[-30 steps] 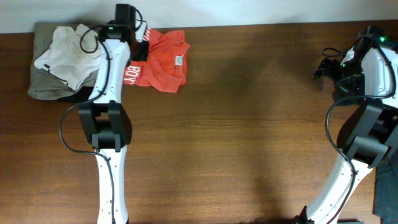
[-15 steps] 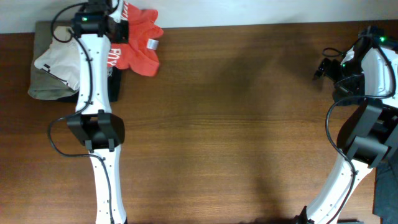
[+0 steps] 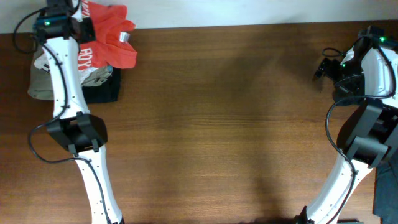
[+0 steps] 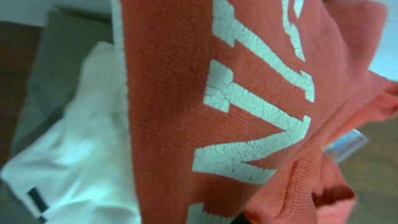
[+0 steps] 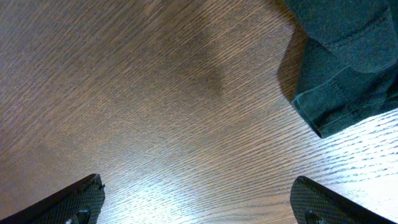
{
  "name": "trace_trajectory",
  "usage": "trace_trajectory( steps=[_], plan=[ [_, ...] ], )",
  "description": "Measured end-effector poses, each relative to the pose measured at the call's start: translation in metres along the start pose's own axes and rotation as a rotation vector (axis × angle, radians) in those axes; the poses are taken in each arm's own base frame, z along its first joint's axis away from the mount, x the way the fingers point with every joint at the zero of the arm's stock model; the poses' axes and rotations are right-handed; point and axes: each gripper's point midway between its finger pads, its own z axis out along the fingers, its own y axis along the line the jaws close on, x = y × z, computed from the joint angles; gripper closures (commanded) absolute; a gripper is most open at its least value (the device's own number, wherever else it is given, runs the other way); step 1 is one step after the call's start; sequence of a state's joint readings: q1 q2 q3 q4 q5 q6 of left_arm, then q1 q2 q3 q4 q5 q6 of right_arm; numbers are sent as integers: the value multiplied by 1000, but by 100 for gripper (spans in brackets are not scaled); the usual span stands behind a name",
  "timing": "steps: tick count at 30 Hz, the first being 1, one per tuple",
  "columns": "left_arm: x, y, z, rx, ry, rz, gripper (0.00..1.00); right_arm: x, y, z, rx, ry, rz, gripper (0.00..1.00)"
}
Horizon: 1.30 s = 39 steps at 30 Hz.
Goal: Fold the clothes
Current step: 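Drag the folded shirt left onto the clothes stack with the left gripper, then release the shirt on the stack and lift the left gripper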
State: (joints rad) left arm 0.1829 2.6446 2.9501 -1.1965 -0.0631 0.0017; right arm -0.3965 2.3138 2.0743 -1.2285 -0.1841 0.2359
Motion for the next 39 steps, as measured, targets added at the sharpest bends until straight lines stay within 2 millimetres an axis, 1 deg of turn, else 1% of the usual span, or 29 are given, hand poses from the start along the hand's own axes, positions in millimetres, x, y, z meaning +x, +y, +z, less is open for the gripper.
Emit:
trace_trajectory(
  steps=[3, 7, 10, 19, 23, 27, 28, 29, 30, 31, 36, 39],
  plan=[
    [-2, 23, 1, -22, -11, -41, 99, 0, 0, 0, 0, 0, 0, 1],
    [-7, 44, 1, -42, -32, -75, 99, 0, 0, 0, 0, 0, 0, 1],
    [-10, 52, 1, -50, -46, -87, 99, 0, 0, 0, 0, 0, -1, 1],
    [-17, 59, 4, -59, -79, -97, 99, 0, 0, 0, 0, 0, 0, 1],
    [-10, 70, 19, -79, -66, -109, 99, 0, 0, 0, 0, 0, 0, 1],
    [6, 86, 33, -101, -21, -126, 98, 0, 0, 0, 0, 0, 0, 1],
    [7, 91, 36, -106, -23, -132, 91, 0, 0, 0, 0, 0, 0, 1],
    [7, 94, 37, -109, -25, -136, 72, 0, 0, 0, 0, 0, 0, 1],
    [7, 98, 39, -113, -28, -142, 25, 0, 0, 0, 0, 0, 0, 1],
    [8, 100, 39, -116, -28, -146, 1, 0, 0, 0, 0, 0, 0, 1],
    [12, 122, 39, -151, -24, -177, 1, 0, 0, 0, 0, 0, 0, 1],
    [14, 127, 38, -162, -18, -202, 1, 0, 0, 0, 0, 0, 0, 1]
  ],
)
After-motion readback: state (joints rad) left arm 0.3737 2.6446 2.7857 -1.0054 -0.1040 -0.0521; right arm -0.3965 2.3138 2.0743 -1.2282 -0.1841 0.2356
